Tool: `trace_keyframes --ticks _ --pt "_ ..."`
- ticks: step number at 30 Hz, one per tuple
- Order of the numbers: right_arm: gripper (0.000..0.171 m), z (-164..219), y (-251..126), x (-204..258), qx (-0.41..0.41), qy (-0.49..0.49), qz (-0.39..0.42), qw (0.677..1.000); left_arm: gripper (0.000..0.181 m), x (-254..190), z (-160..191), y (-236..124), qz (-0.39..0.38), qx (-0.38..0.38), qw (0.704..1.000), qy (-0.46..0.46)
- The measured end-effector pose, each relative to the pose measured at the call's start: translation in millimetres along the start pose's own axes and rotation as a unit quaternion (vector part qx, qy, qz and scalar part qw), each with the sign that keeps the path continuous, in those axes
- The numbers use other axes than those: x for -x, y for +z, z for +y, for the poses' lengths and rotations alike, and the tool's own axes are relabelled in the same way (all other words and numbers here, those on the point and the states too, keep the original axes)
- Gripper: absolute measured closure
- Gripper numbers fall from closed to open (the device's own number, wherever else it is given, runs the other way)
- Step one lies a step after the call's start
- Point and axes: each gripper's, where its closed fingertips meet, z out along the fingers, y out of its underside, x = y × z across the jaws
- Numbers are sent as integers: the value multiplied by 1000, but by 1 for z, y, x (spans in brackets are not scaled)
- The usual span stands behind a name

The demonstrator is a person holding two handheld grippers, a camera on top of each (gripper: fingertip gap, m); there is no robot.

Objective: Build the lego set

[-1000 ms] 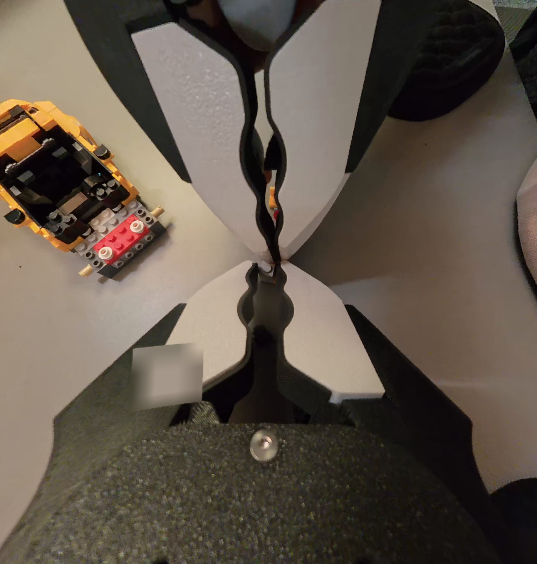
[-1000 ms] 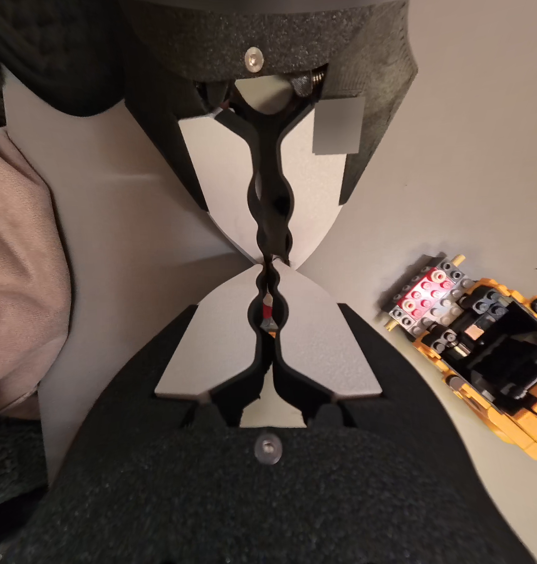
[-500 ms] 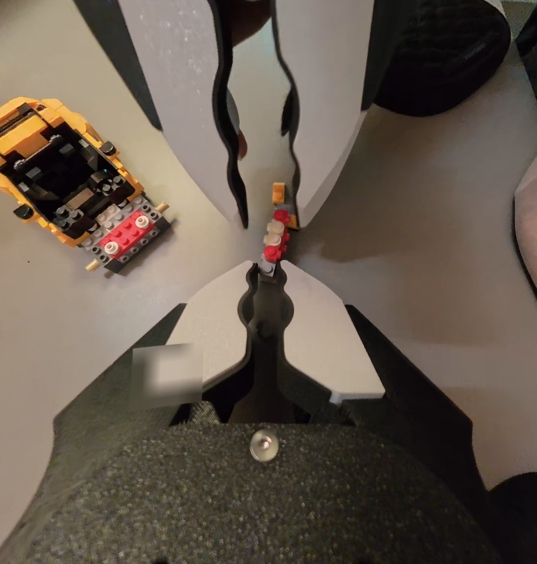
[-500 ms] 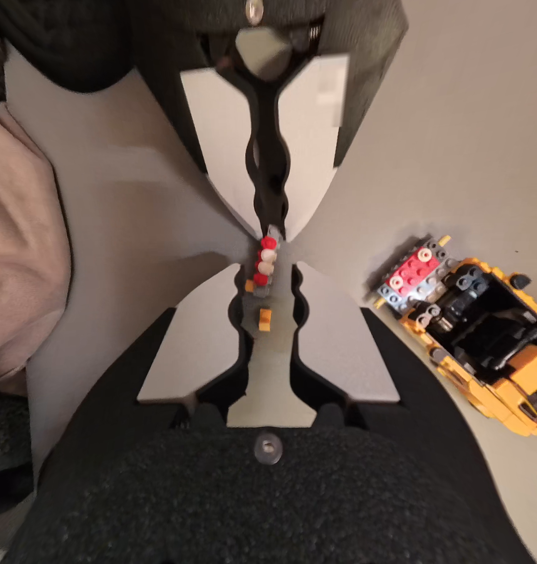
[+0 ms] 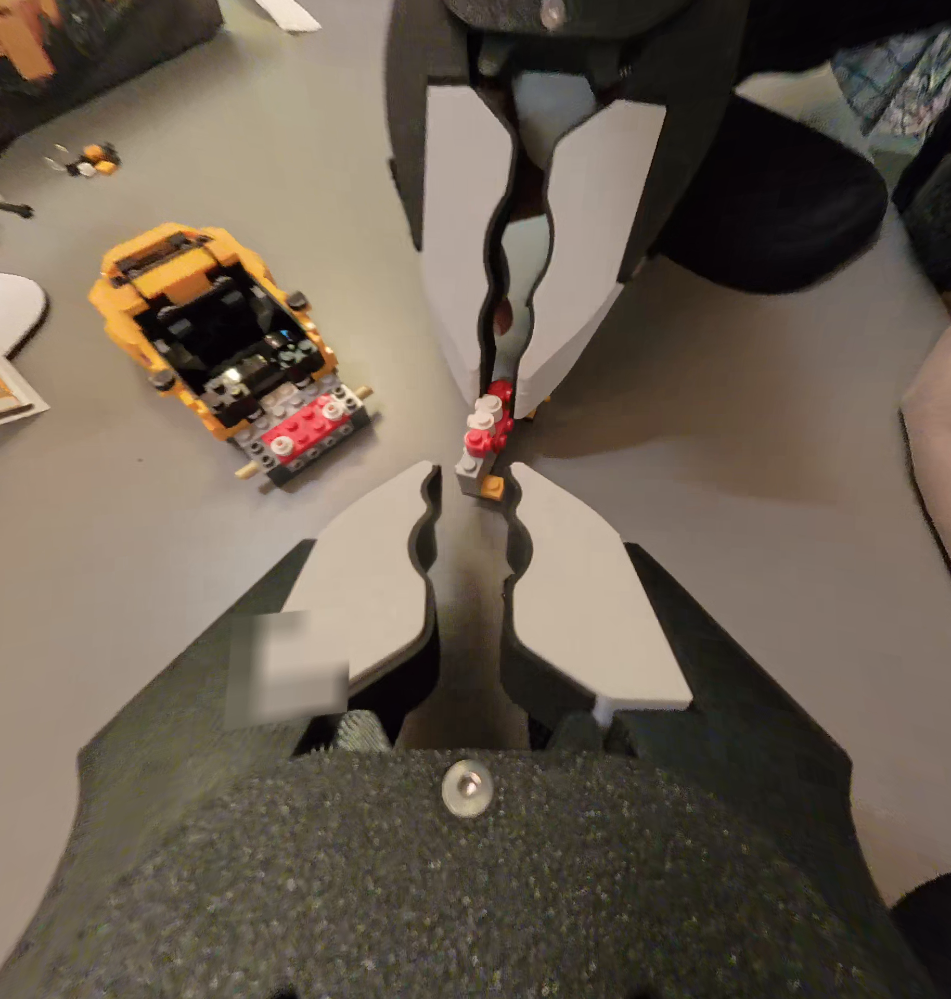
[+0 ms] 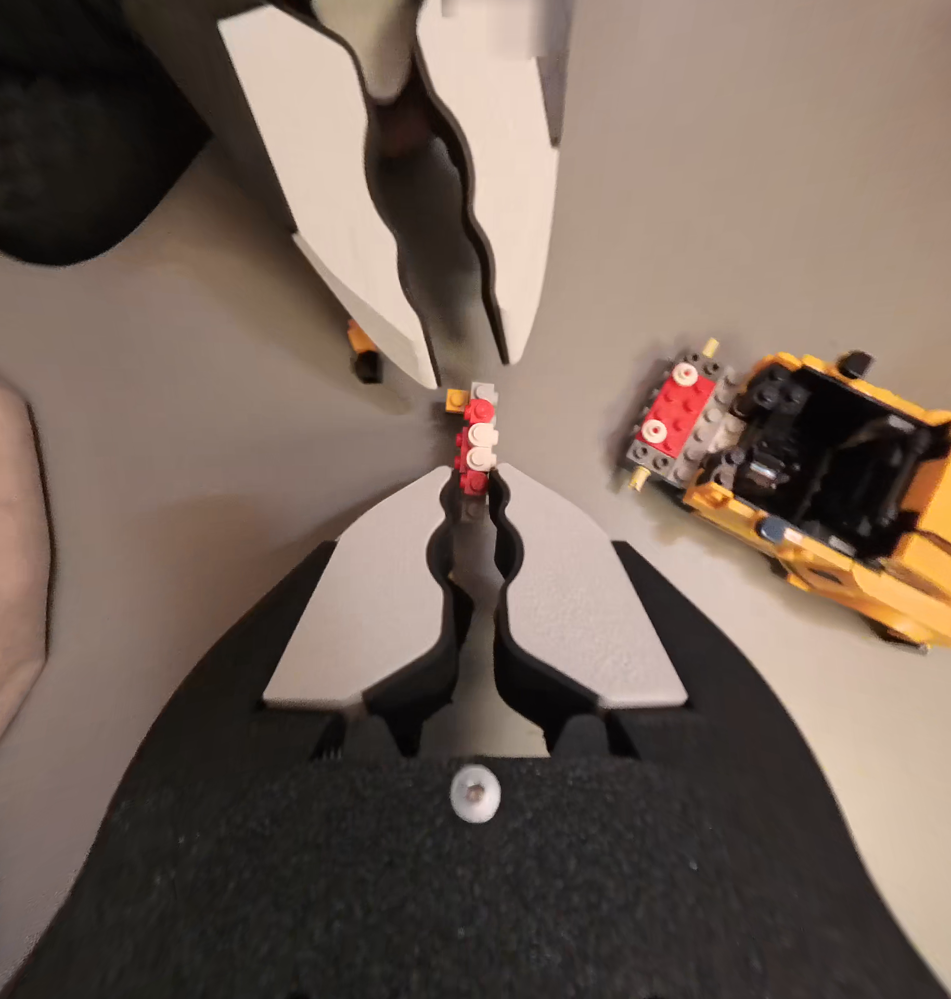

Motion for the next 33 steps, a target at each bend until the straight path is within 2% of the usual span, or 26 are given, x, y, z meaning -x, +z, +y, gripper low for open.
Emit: trace_keyframes --ticks 5,12,19,24,29,33 --pt "162 7 1 -14 -8 53 54 997 160 14 -5 -5 -25 -25 999 -35" --pt "161 7 2 -13 -1 63 85 994 163 15 5 9 -69 36 997 1" --pt "155 3 4 4 -9 62 51 997 169 26 18 11 -123 85 988 28" --pt "155 1 2 8 -24 57 35 997 170 33 17 5 -152 83 984 42" --pt "147 -13 -14 8 -83 53 11 995 173 36 2 -7 -151 25 988 15" --pt "140 -43 -39 -1 -217 25 27 976 176 30 -10 -16 -127 -23 992 -12"
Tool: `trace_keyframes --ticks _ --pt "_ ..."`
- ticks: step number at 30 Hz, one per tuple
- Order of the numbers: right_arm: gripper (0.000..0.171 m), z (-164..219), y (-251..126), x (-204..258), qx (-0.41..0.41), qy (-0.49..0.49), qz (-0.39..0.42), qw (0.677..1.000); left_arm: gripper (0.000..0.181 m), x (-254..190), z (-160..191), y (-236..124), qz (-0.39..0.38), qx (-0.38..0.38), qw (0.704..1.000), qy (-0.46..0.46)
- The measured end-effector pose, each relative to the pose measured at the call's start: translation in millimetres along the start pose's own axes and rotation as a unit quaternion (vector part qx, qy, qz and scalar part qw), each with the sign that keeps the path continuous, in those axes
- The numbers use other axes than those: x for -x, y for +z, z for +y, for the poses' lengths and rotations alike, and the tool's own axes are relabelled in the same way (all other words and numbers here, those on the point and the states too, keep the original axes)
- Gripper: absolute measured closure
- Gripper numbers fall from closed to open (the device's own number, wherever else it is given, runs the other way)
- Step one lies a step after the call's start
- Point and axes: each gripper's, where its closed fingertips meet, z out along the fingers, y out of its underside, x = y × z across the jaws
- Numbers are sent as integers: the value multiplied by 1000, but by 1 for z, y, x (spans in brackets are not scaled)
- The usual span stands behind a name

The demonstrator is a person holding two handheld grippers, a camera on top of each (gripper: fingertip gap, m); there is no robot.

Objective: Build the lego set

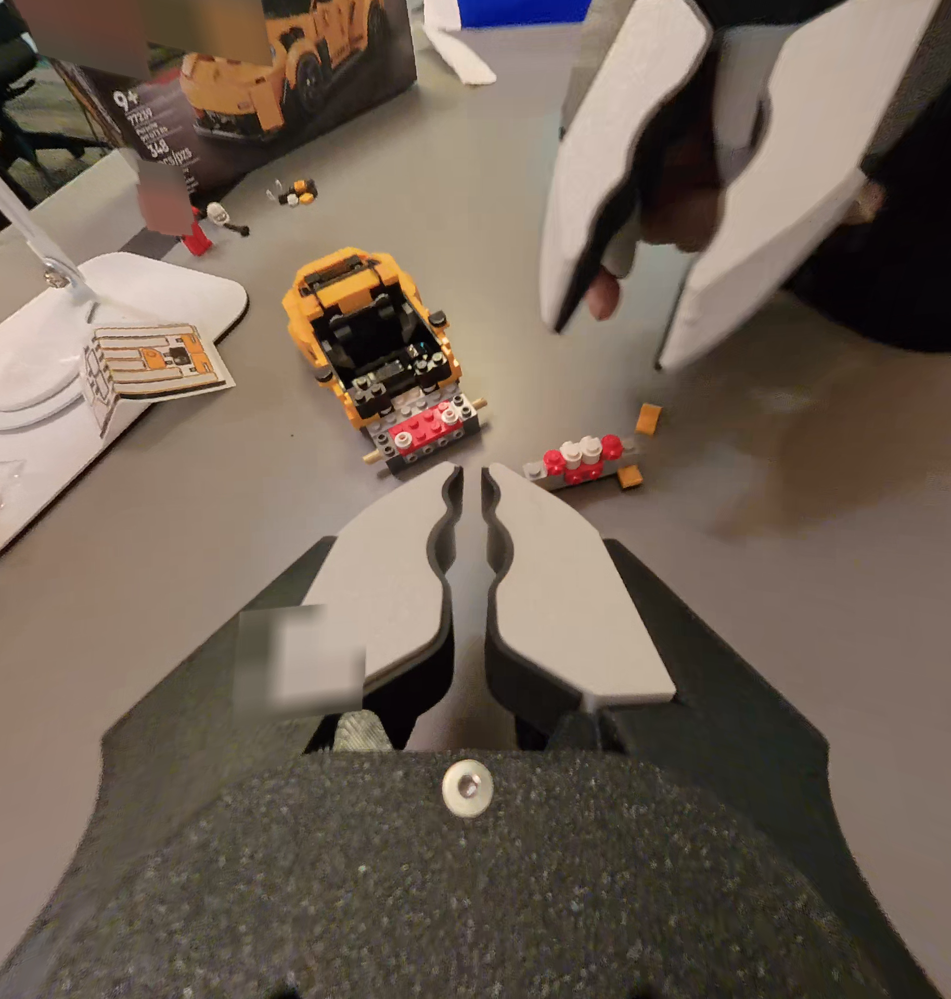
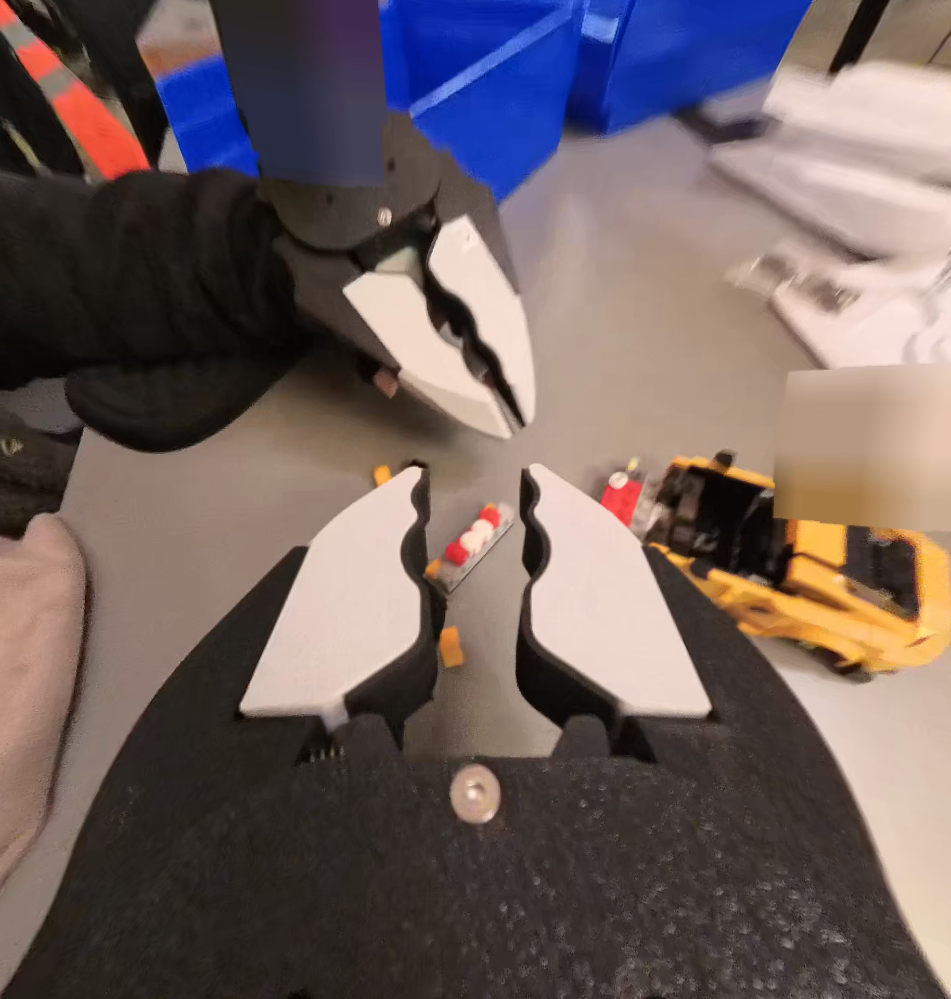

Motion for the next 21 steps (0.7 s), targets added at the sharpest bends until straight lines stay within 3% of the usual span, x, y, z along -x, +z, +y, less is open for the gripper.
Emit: trace_keyframes --ticks 4,11,17,21 --pt "121 -9 -13 -9 -50 -43 -6 998 176 -9 -5 -6 34 -17 999 -15" --pt "114 22 -25 -16 33 -96 -35 994 157 -31 1 -1 89 13 996 -19" --pt "105 39 -10 -6 100 -149 -83 980 158 -25 1 -2 69 14 997 -12" --pt "97 47 2 -7 171 -211 -125 954 162 -13 4 -3 40 18 999 -6"
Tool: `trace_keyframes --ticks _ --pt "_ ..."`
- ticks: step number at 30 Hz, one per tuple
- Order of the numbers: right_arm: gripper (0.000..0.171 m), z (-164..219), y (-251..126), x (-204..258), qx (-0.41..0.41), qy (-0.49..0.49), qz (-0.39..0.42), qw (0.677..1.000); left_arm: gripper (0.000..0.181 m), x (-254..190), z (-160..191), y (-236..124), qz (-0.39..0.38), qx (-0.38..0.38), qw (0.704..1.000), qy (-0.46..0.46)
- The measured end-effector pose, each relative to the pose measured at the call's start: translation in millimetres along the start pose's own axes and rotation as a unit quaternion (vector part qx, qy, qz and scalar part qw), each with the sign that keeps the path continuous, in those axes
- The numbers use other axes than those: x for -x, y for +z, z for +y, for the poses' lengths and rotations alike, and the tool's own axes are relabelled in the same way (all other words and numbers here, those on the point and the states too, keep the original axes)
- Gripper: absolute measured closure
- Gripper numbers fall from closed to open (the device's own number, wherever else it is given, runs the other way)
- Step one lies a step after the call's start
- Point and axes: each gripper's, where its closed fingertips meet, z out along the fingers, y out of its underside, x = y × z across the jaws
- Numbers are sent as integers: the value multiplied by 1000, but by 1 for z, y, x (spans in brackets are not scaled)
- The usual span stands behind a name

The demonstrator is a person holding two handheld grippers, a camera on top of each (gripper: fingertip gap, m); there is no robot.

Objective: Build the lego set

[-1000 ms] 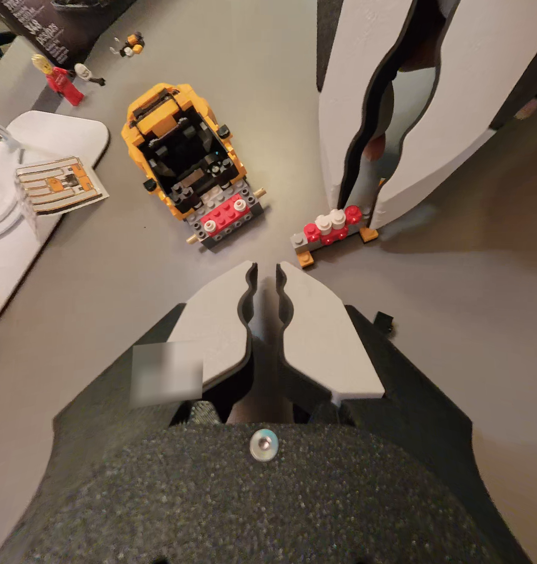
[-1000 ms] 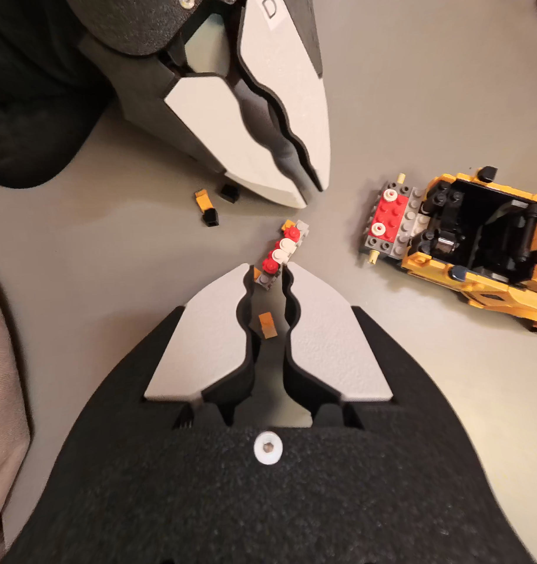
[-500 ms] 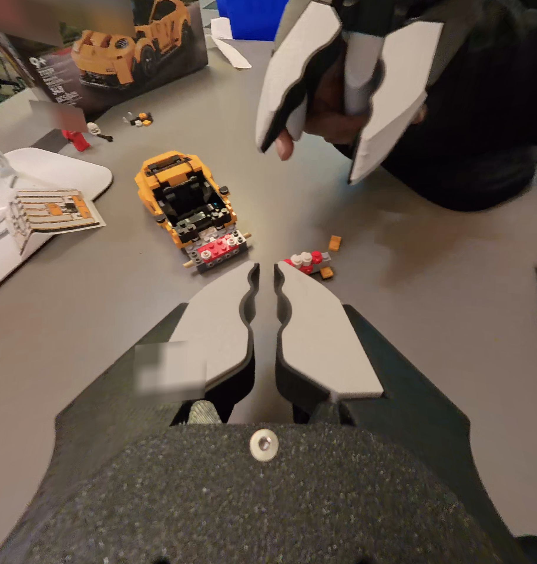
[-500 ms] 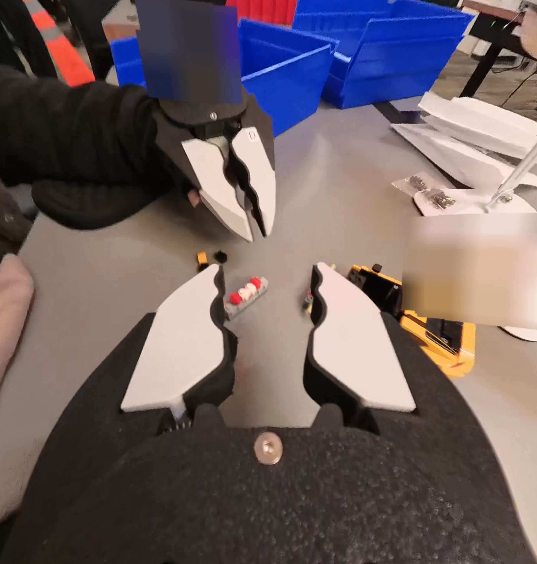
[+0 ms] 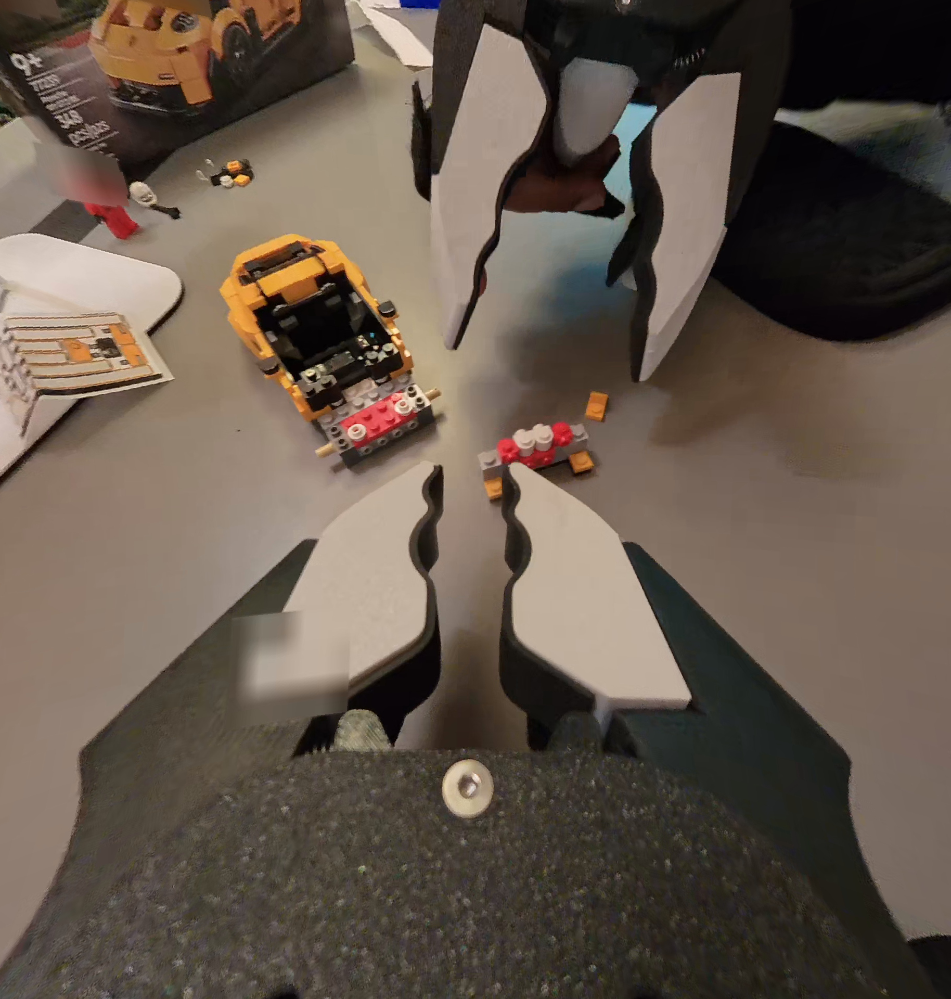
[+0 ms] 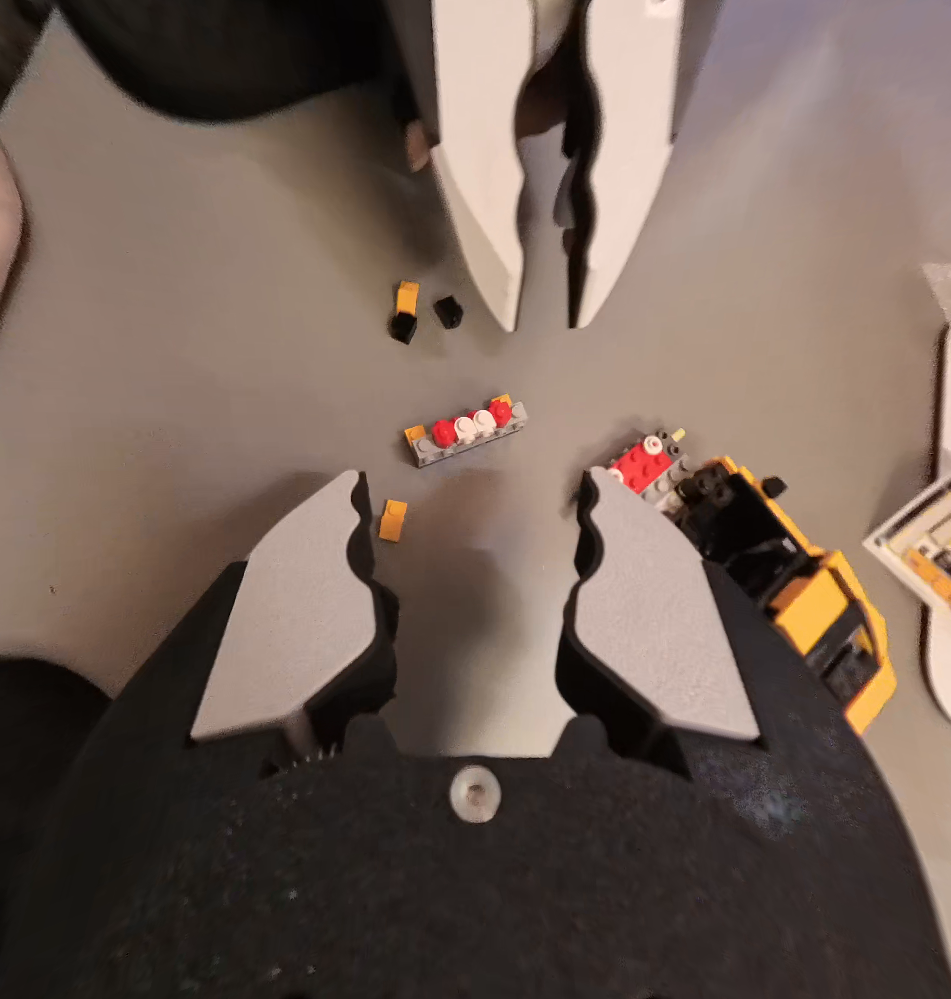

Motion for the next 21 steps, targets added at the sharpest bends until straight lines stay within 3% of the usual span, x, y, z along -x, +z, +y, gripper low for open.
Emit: trace_keyframes --ticks 6,10,13,16,21 --pt "89 5 19 9 57 -47 -81 994 163 11 5 -4 -22 7 1000 -2" --pt "91 2 28 4 44 -41 -82 995 164 10 5 -4 -17 7 1000 -1" --pt "98 1 36 5 49 -37 -92 994 164 6 7 -2 -10 15 1000 7" --pt "119 2 41 7 52 -33 -94 994 165 4 7 -2 -4 16 1000 6" --pt "119 -6 34 10 11 -9 -75 997 164 -2 1 -4 26 -6 999 -23"
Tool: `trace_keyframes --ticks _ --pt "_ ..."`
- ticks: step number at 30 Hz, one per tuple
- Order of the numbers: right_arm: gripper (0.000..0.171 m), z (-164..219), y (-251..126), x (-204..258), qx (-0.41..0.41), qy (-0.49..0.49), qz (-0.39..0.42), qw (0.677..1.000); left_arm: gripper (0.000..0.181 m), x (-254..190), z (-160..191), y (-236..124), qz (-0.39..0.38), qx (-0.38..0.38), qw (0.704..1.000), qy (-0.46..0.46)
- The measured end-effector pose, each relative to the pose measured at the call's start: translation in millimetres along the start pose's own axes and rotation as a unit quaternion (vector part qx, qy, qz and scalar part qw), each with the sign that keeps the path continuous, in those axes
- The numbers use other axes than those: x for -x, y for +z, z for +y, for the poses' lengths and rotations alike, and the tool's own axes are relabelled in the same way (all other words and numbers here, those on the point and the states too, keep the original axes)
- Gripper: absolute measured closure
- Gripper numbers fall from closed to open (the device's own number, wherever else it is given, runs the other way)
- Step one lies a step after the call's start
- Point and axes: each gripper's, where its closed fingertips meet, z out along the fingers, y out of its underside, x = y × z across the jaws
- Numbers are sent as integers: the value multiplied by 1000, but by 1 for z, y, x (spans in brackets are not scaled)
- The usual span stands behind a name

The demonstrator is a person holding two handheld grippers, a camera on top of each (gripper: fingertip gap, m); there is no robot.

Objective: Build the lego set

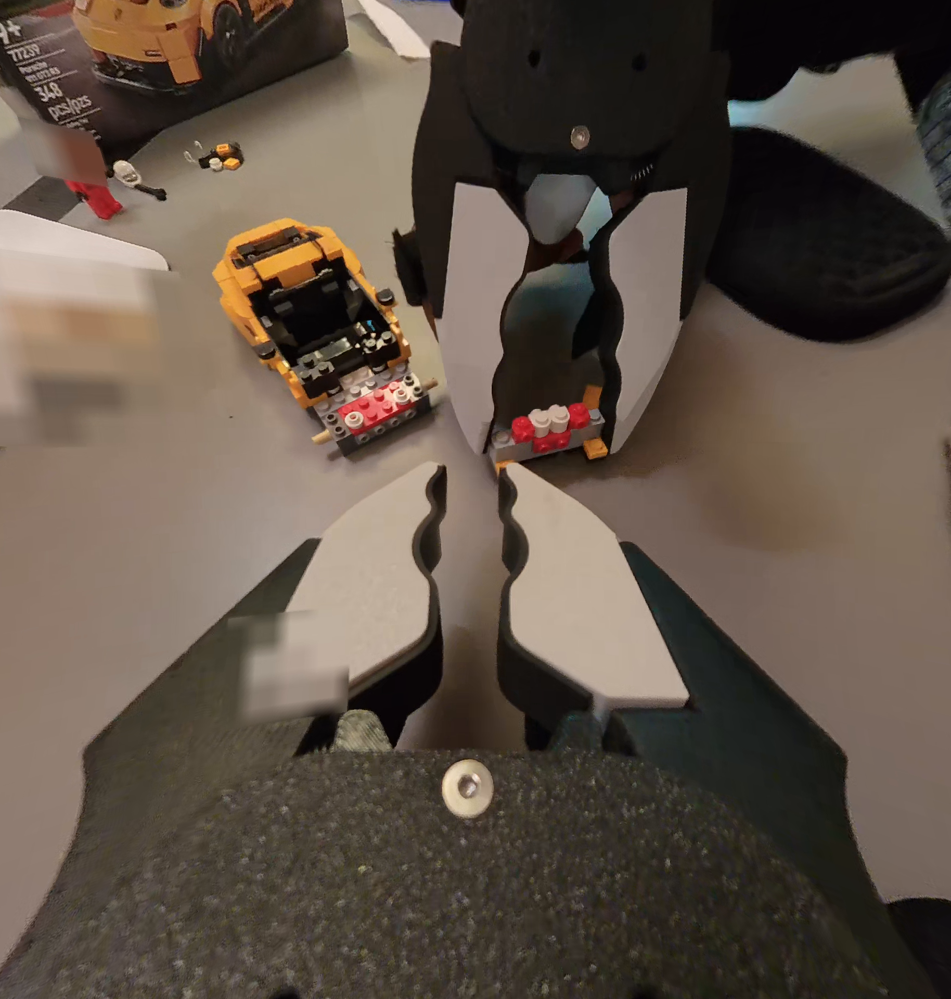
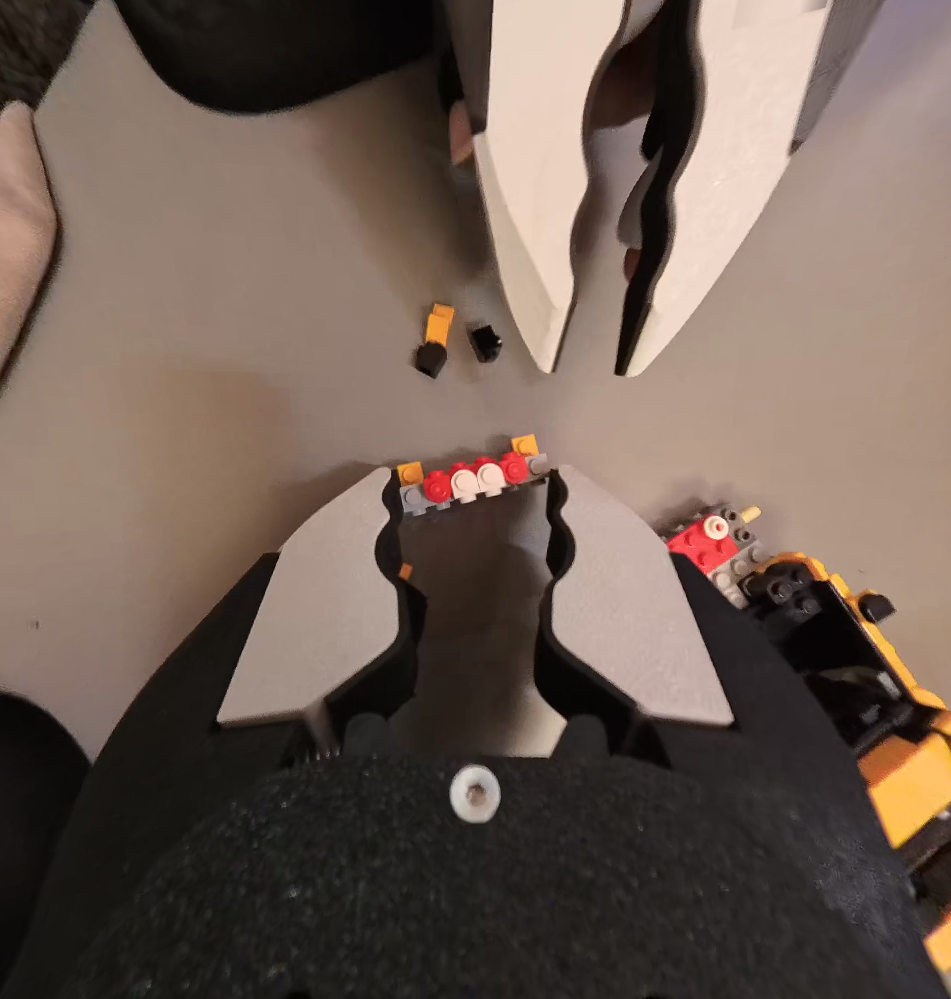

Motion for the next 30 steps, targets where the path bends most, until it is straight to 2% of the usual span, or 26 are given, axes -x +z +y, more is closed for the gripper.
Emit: trace_keyframes --ticks 6,11,14,18,24,27,30 --pt "119 -30 -33 -6 -102 15 84 991 155 -12 -26 -10 81 -88 989 -88" --pt "120 -74 -60 2 -223 8 110 969 147 -35 -57 -27 202 -179 951 -153" --pt "120 -92 -61 8 -243 -22 117 963 148 -49 -68 -34 261 -203 928 -172" --pt "120 -107 -62 12 -264 -47 118 956 151 -54 -74 -43 299 -225 908 -191" --pt "120 -115 -66 14 -275 -75 138 949 150 -56 -80 -49 326 -243 888 -213" --pt "120 -118 -65 19 -274 -89 141 947 153 -55 -89 -58 353 -272 863 -239" --pt "120 -120 -64 20 -273 -100 151 945 157 -56 -89 -60 362 -274 858 -240"
